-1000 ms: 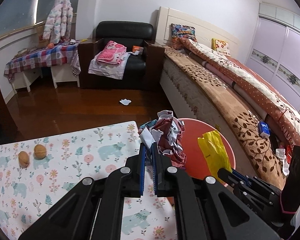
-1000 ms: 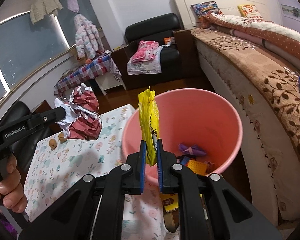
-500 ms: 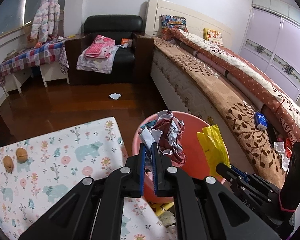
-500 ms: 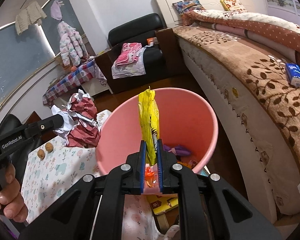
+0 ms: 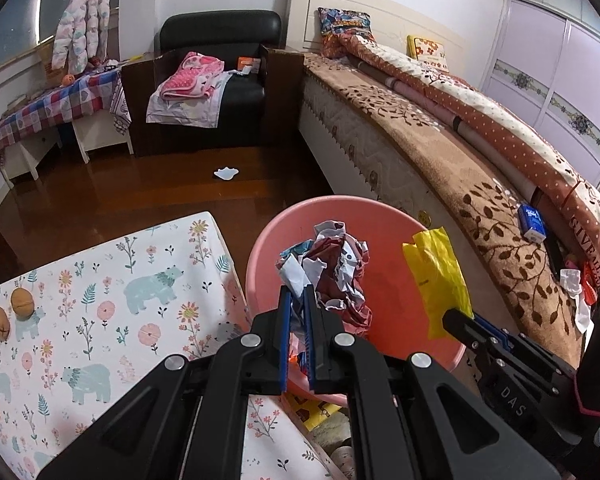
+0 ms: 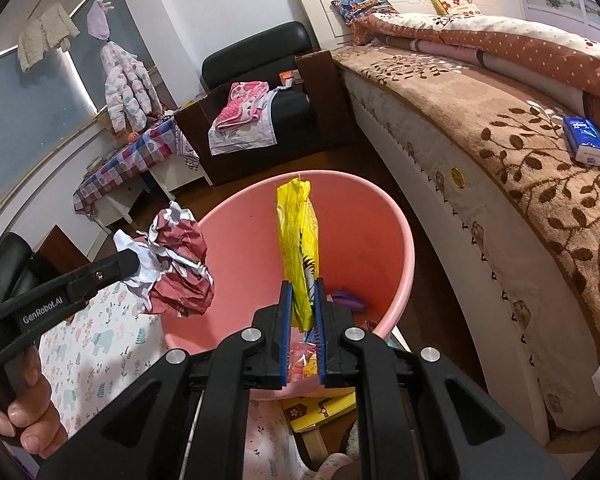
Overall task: Collect trash
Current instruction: 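Carry the wrapper and yellow bag over the pink bucket with both tools, then open both tools to drop the wrapper and yellow bag into the bucket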
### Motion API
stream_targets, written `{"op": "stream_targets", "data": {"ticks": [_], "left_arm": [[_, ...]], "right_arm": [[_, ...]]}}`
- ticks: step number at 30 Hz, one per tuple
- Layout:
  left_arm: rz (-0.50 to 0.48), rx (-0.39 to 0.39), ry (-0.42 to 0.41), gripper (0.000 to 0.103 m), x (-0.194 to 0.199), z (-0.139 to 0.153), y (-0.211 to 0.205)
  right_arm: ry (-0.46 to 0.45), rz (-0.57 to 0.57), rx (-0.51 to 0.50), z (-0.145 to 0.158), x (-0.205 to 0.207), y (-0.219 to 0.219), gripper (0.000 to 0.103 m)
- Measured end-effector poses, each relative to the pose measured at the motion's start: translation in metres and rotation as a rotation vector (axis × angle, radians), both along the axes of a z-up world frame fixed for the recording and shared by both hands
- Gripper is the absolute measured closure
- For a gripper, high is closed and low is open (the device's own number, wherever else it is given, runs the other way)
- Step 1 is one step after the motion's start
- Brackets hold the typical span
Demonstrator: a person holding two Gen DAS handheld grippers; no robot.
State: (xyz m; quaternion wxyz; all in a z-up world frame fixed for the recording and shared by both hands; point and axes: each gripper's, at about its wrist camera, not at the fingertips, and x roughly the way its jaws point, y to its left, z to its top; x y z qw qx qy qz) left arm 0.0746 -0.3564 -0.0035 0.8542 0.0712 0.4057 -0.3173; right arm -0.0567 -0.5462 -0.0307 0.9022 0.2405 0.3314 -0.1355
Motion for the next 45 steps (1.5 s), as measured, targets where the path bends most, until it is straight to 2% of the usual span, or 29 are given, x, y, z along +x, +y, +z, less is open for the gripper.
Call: {"op": "stream_targets", "data": {"ticks": [18, 24, 26, 28, 39, 42, 45], "left_arm": [[-0.038, 0.024, -0.003, 0.096, -0.005, -0.01, -0.015], [-0.038, 0.017, 0.004, 0.082, -0.005, -0.012, -0.019], [-0.036, 0.012, 0.003, 0.067, -0.005, -0.012, -0.019], [-0.034, 0.005, 0.004, 0.061, -0.005, -0.012, -0.018], [-0.029, -0.029, 0.015, 0.044, -0.004, -0.01, -0.009], [-0.026, -0.034, 0.019, 0.043, -0.004, -0.01, -0.009], [-0.027, -0.035, 0.018, 0.043, -0.004, -0.01, -0.009]], "right_arm": [[0.022, -0.002, 0.008, -0.011, 0.01, -0.004, 0.093], [0.026, -0.004, 0.008, -0.015, 0.011, -0.005, 0.093], [0.027, -0.004, 0.008, -0.016, 0.011, -0.005, 0.093], [0.027, -0.004, 0.007, -0.016, 0.011, -0.005, 0.093], [0.044, -0.038, 0.008, -0.02, 0.012, -0.01, 0.092], [0.056, -0.051, 0.026, -0.022, 0.013, -0.012, 0.087], [0.05, -0.054, 0.041, -0.023, 0.011, -0.013, 0.077]]}}
